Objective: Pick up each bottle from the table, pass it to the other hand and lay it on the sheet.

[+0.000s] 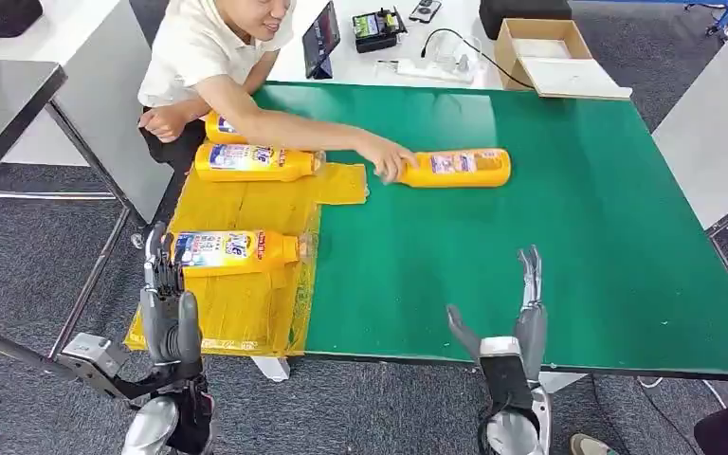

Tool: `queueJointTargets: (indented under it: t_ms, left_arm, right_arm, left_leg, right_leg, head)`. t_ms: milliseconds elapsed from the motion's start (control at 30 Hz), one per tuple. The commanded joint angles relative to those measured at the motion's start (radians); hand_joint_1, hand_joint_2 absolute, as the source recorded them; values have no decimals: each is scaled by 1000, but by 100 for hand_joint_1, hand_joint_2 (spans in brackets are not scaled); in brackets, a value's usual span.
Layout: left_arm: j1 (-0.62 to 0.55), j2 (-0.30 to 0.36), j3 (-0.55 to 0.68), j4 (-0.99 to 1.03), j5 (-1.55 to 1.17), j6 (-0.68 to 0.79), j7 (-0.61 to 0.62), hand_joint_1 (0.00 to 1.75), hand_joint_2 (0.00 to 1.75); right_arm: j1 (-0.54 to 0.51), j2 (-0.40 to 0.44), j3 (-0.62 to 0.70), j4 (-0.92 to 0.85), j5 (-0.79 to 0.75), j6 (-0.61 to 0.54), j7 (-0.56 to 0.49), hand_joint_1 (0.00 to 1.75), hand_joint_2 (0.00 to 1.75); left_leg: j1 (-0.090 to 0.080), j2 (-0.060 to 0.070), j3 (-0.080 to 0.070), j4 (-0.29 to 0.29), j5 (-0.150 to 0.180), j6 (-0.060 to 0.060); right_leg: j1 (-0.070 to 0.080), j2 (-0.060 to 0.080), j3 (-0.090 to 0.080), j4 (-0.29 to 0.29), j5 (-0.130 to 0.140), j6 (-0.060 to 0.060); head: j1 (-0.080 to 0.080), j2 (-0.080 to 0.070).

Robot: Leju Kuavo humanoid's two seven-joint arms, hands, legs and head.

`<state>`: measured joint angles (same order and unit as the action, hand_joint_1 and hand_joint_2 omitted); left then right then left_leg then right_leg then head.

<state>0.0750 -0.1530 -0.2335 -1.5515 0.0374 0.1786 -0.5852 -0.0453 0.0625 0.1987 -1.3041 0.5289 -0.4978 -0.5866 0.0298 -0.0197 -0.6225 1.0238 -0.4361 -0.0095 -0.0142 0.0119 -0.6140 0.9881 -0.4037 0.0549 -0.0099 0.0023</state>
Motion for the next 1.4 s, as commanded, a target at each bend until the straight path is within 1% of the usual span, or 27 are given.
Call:
queueJointTargets:
  t_ms: [33,67,100,133,167,200,267,300,333,367,433,467,500,533,567,600,633,667,733,800,833,900,933,1000,1200,1300,1400]
  left_arm:
    - [-48,-4,10,198,-142,155,37,0,175]
    - [-56,-1,1,223,-158,149,44,0,175]
    - [-57,-2,-1,234,-174,156,44,0,175]
    - [-58,-6,-1,244,-176,153,44,0,175]
    - [-61,-4,-6,251,-171,135,53,0,175]
    - [-65,-6,-5,257,-170,132,55,0,175]
    - [-84,-15,7,285,-173,139,67,0,175]
    - [-97,-18,14,304,-168,134,82,0,175]
    - [-97,-18,14,304,-168,134,82,0,175]
    - [-97,-18,14,304,-168,134,82,0,175]
    - [-97,-18,14,304,-168,134,82,0,175]
    - [-97,-18,14,304,-168,134,82,0,175]
    - [-97,-18,14,304,-168,134,82,0,175]
    - [-97,-18,14,304,-168,134,82,0,175]
    - [-97,-18,14,304,-168,134,82,0,175]
    - [-97,-18,14,304,-168,134,82,0,175]
    - [-97,-18,14,304,-168,134,82,0,175]
    - [-105,-21,19,316,-162,127,93,0,175]
    - [-114,-25,21,334,-159,119,106,0,175]
    - [-124,-32,16,353,-159,114,109,0,175]
    - [-129,-33,12,362,-161,112,110,0,175]
    - [-147,-41,4,391,-165,115,115,0,175]
    - [-158,-46,-5,406,-166,112,114,0,175]
    - [-168,-46,-24,413,-165,106,116,0,175]
    - [-164,-39,-40,386,-146,102,113,0,175]
    - [-168,-43,-45,400,-106,71,134,0,175]
    - [-185,-54,-45,443,-82,57,147,0,175]
  right_arm:
    - [-341,-167,-67,587,234,-15,135,0,175]
    - [-384,-182,-44,657,301,-4,186,0,175]
    - [-407,-191,-24,696,344,7,198,0,175]
    - [-432,-201,4,737,393,26,222,0,175]
    - [-445,-209,30,761,428,41,229,0,175]
    - [-451,-214,46,776,447,49,224,0,175]
    - [-466,-213,65,825,469,79,222,0,175]
    - [-473,-214,102,853,521,74,242,0,175]
    - [-473,-214,102,853,521,74,242,0,175]
    - [-473,-214,102,853,521,74,242,0,175]
    - [-473,-214,102,853,521,74,242,0,175]
    - [-473,-214,102,853,521,74,242,0,175]
    - [-473,-214,102,853,521,74,242,0,175]
    - [-473,-214,102,853,521,74,242,0,175]
    - [-473,-214,102,853,521,74,242,0,175]
    - [-473,-214,102,853,521,74,242,0,175]
    - [-473,-214,102,853,521,74,242,0,175]
    - [-477,-206,113,872,537,85,260,0,175]
    - [-482,-195,135,895,566,89,289,0,175]
    - [-487,-183,147,913,581,98,297,0,175]
    - [-493,-175,148,919,580,108,298,0,175]
    - [-503,-151,140,933,567,127,298,0,175]
    - [-511,-139,152,943,581,130,314,0,175]
    - [-528,-131,189,961,629,122,352,0,175]
    - [-554,-137,230,968,693,71,397,0,175]
    - [-557,-121,204,963,670,35,363,0,175]
    - [-549,-108,205,970,673,41,380,0,175]
  left_leg:
    - [-2,2,5,-3,1,2]
    - [-2,3,7,-3,1,3]
    - [-3,2,4,-2,1,3]
    - [-3,3,6,-3,1,4]
    - [-3,4,8,-4,1,5]
    - [-3,2,4,-2,1,3]
    - [-3,3,8,-3,0,4]
    - [-2,0,4,-1,1,3]
    - [-2,1,7,-3,0,4]
    - [-2,1,8,-3,0,4]
    - [-1,1,3,-1,0,3]
    - [-2,3,9,-2,-1,5]
    - [-2,1,4,-1,0,3]
    - [-2,1,5,-1,0,4]
    - [-1,1,2,0,1,3]
    - [-2,1,4,-1,0,4]
    - [-2,1,3,-1,1,3]
    - [-2,1,4,-1,0,4]
    - [-1,0,2,0,1,3]
    - [-2,1,5,-2,1,4]
    - [-1,1,3,-1,1,3]
    - [-1,1,4,-1,1,3]
    - [-2,2,6,-2,1,4]
    - [-1,2,5,-1,1,3]
    - [-1,6,8,-1,1,3]
    - [-1,6,10,-2,1,4]
    - [-1,5,8,-1,1,3]
  right_leg:
    - [-1,0,5,-3,1,-1]
    - [-1,0,6,-4,2,-1]
    - [-2,0,4,-2,1,0]
    - [-2,1,6,-3,2,-1]
    - [-2,1,7,-4,2,-1]
    - [-2,0,4,-2,1,0]
    - [-1,0,7,-3,0,-2]
    - [-1,-1,4,-2,1,0]
    - [-1,-2,7,-3,0,-1]
    - [-1,-2,8,-3,0,-2]
    - [0,0,3,-1,0,0]
    - [0,0,8,-2,-1,-2]
    - [-1,-1,4,-1,0,0]
    - [-1,-1,5,-1,-1,-1]
    - [0,-1,2,-1,0,0]
    - [-1,-1,4,-1,0,0]
    - [-1,-1,3,-1,0,0]
    - [0,-1,4,-1,0,-1]
    - [-1,-1,2,-1,1,0]
    - [0,-1,5,-2,0,-1]
    - [0,-1,4,-1,1,-1]
    - [0,0,4,-1,1,-1]
    - [0,0,5,-2,1,-1]
    - [0,0,4,-1,1,0]
    - [0,1,6,-1,2,-2]
    - [0,1,7,-2,3,-4]
    - [0,1,6,-1,3,-3]
  head:
    - [0,0]
    - [0,0]
    - [0,0]
    - [0,0]
    - [0,0]
    - [0,0]
    - [0,0]
    - [0,0]
    - [0,0]
    - [0,0]
    - [0,0]
    - [0,0]
    - [-1,0]
    - [0,0]
    - [0,0]
    - [0,0]
    - [0,0]
    - [0,0]
    - [0,0]
    - [0,0]
    - [0,0]
    - [0,0]
    - [0,0]
    - [0,0]
    - [0,0]
    - [0,0]
    - [0,0]
